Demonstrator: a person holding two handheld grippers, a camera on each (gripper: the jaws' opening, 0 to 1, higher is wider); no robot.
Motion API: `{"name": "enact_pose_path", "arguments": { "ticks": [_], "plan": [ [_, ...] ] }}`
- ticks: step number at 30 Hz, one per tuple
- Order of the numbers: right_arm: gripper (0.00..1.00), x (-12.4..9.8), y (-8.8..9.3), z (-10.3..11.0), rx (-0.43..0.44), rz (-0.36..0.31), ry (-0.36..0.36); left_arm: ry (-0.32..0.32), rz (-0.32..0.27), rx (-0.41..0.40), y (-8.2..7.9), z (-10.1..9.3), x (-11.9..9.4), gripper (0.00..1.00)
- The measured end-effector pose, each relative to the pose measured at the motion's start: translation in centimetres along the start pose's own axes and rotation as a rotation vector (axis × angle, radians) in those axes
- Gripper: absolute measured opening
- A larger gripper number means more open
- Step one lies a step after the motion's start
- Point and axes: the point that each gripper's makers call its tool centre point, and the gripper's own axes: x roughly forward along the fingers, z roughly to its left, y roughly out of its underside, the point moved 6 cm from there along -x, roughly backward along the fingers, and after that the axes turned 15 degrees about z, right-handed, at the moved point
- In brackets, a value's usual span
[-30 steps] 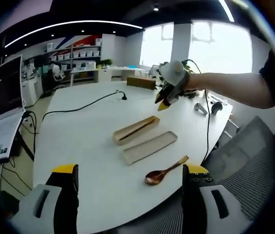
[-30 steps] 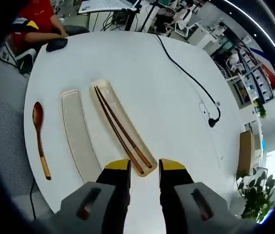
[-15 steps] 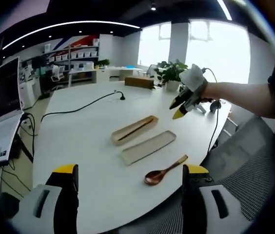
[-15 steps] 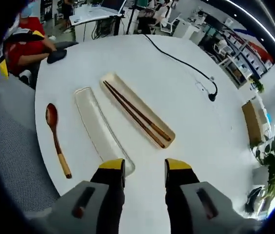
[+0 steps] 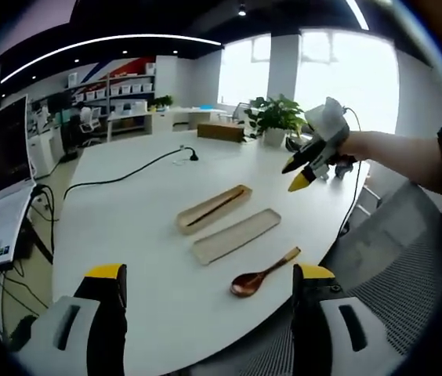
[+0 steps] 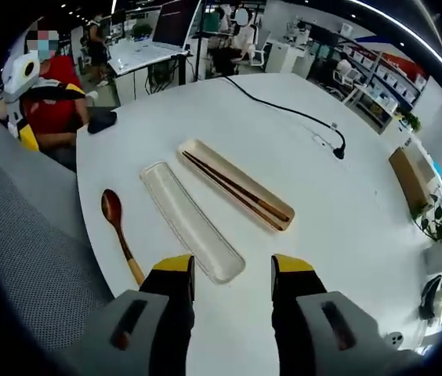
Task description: Arrange the utensils inside the cutlery case until each visible utensil rests in its matching compartment.
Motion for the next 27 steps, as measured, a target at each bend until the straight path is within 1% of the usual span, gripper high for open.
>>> {"name": "enact_pose_path", "arguments": {
  "ticks": [4, 6, 13, 15, 18, 19, 20, 23, 25, 27],
  "plan": [
    [0.38, 0.1, 0.1, 1.0, -0.016, 0.013, -0.029, 0.006, -0.004, -0.004, 0.0, -0.1, 0.0, 0.90],
    [0.38, 0.0, -0.3, 1.8, -0.019, 0.003, -0.054, 0.006, -0.004, 0.000, 0.0, 0.0, 0.0, 0.90],
    [0.38, 0.4, -1.4, 3.9, -0.102, 0.003, -0.123, 0.011, -0.008, -0.005, 0.0, -0.1, -0.1, 0.90],
    [0.38, 0.8, -1.5, 4.7, -0.123, 0.018, -0.145, 0.012, -0.005, -0.007, 0.0, -0.1, -0.1, 0.90],
    [0.38, 1.7, -1.4, 6.2, -0.183, 0.053, -0.182, 0.012, -0.002, -0.013, 0.1, -0.1, -0.1, 0.90],
    [0.38, 1.9, -1.4, 6.6, -0.189, 0.062, -0.192, -0.016, 0.014, -0.016, 0.3, 0.3, -0.2, 0.90],
    [0.38, 2.2, -1.4, 7.1, -0.209, 0.075, -0.201, -0.030, 0.022, -0.012, 0.4, 0.5, -0.2, 0.90],
    [0.38, 2.9, -1.2, 8.2, -0.272, 0.110, -0.220, -0.003, 0.003, -0.024, 0.2, 0.2, -0.1, 0.90],
    [0.37, 3.5, -1.3, 9.0, -0.297, 0.123, -0.237, -0.008, 0.013, -0.023, 0.4, 0.2, -0.1, 0.90],
    [0.35, 4.0, -1.6, 9.6, -0.323, 0.128, -0.235, -0.013, 0.010, -0.020, 0.3, 0.3, -0.2, 0.90]
  ]
}}
